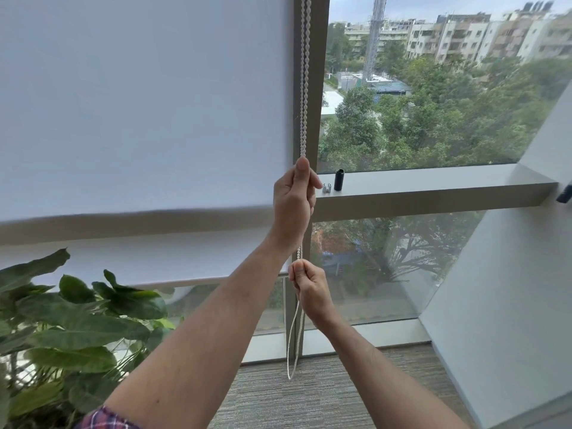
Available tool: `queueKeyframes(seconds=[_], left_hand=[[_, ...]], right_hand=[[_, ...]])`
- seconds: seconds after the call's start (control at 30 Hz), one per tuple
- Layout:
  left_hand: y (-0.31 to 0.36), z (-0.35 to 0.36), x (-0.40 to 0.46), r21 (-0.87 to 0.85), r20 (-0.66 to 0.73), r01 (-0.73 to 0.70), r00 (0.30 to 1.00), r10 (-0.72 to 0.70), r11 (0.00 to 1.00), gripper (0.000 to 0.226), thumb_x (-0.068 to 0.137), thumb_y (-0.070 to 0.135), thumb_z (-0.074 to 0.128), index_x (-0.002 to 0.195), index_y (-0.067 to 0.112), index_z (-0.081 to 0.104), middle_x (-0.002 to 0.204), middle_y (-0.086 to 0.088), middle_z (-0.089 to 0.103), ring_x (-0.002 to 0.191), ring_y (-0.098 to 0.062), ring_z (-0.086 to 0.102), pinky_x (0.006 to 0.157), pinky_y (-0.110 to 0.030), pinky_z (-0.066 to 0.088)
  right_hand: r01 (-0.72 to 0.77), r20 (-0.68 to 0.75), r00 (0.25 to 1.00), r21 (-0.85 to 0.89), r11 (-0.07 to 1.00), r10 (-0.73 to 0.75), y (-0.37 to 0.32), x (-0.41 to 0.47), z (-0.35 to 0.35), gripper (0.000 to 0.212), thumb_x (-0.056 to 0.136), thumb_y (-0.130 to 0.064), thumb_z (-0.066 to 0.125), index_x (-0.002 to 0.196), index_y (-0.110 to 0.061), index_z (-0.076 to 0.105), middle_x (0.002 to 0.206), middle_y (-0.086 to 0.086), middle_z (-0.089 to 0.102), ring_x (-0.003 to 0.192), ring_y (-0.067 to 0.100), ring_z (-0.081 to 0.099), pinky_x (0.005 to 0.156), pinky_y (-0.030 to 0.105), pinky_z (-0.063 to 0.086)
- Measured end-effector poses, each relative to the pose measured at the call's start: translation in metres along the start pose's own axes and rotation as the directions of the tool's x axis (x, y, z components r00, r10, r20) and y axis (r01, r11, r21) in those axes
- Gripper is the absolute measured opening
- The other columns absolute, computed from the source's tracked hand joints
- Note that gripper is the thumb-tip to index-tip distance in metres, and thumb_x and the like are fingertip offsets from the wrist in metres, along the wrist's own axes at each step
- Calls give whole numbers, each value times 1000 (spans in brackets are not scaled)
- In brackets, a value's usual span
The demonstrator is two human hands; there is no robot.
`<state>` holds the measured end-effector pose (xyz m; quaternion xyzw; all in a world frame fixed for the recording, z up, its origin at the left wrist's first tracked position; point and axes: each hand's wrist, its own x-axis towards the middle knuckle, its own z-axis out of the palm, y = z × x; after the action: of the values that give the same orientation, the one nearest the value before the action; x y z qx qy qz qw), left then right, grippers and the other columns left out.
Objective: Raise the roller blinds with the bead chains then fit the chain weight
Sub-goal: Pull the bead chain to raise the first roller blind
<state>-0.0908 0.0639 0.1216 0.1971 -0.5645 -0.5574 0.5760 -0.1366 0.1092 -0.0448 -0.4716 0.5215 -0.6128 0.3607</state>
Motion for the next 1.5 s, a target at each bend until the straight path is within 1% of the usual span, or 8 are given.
queueKeyframes(seconds=[0.27, 0.37, 0.53, 0.73, 1.0, 1.23, 1.33, 1.5], left_hand=[[-45, -20, -32, 94, 12, 121, 992, -123, 988, 46, 98, 47, 42, 58, 28, 54, 42, 9, 34, 36, -8, 27, 36, -20, 22], [-56, -29, -39, 123, -10, 137, 991, -137, 983, 46, 98, 45, 42, 57, 28, 54, 40, 9, 35, 35, -8, 27, 36, -18, 22], [-72, -44, -53, 135, -30, 186, 983, -184, 973, 46, 98, 43, 43, 57, 25, 54, 43, 9, 37, 37, -8, 31, 39, -20, 26], [-101, -47, -79, 172, -19, 280, 960, -281, 944, 44, 96, 49, 45, 59, 27, 55, 46, 8, 37, 38, -9, 30, 38, -21, 25], [-106, -50, -76, 246, 38, 283, 953, -301, 927, 45, 98, 33, 41, 56, 28, 54, 45, 9, 39, 40, -9, 30, 40, -21, 24], [-103, -73, -61, 419, 264, 274, 876, -404, 866, 39, 88, 25, 40, 63, 18, 70, 56, 2, 62, 52, -14, 53, 55, -31, 43], [-100, -87, -50, 460, 200, 305, 880, -432, 834, 41, 80, 27, 39, 76, -1, 68, 70, -2, 69, 68, -17, 62, 69, -41, 49], [-81, -86, -33, 450, 20, 262, 953, -302, 854, 34, 86, 24, 42, 63, 8, 62, 65, -3, 64, 65, -16, 56, 64, -34, 45]], right_hand=[[-122, 113, 982, -222, 967, 150, 21, -29, -19, 37, 103, -10, 46, 70, -17, 60, 53, -15, 46, 54, 3, 39, 57, 25, 31], [-223, 191, 943, -241, 945, 272, 12, -26, -29, 19, 97, -10, 52, 100, -7, 70, 75, -1, 62, 69, 9, 56, 65, 20, 43], [-196, 82, 976, -70, 978, 201, -28, -3, -43, 64, 68, -15, 54, 131, -11, 60, 121, 15, 68, 113, 22, 64, 93, 32, 52], [67, 60, 995, 241, 968, -84, -120, 43, -25, 33, 102, -34, 43, 121, -17, 63, 95, 7, 71, 79, 21, 67, 69, 32, 53], [309, -114, 948, 86, 947, -299, -140, 52, 9, 37, 106, -20, 39, 72, -20, 55, 57, -2, 37, 51, 11, 32, 47, 27, 26], [285, -112, 952, -1, 958, -284, -113, 47, 10, 38, 102, -27, 44, 66, -30, 54, 51, -17, 40, 48, 4, 33, 46, 17, 28], [229, -101, 969, 23, 973, -226, -91, 38, 9, 37, 99, -26, 44, 63, -31, 53, 49, -16, 39, 46, 5, 31, 44, 19, 27], [184, -86, 980, 46, 982, -179, -67, 28, 14, 35, 100, -18, 44, 66, -22, 51, 49, -17, 47, 47, -2, 41, 47, 12, 36]])
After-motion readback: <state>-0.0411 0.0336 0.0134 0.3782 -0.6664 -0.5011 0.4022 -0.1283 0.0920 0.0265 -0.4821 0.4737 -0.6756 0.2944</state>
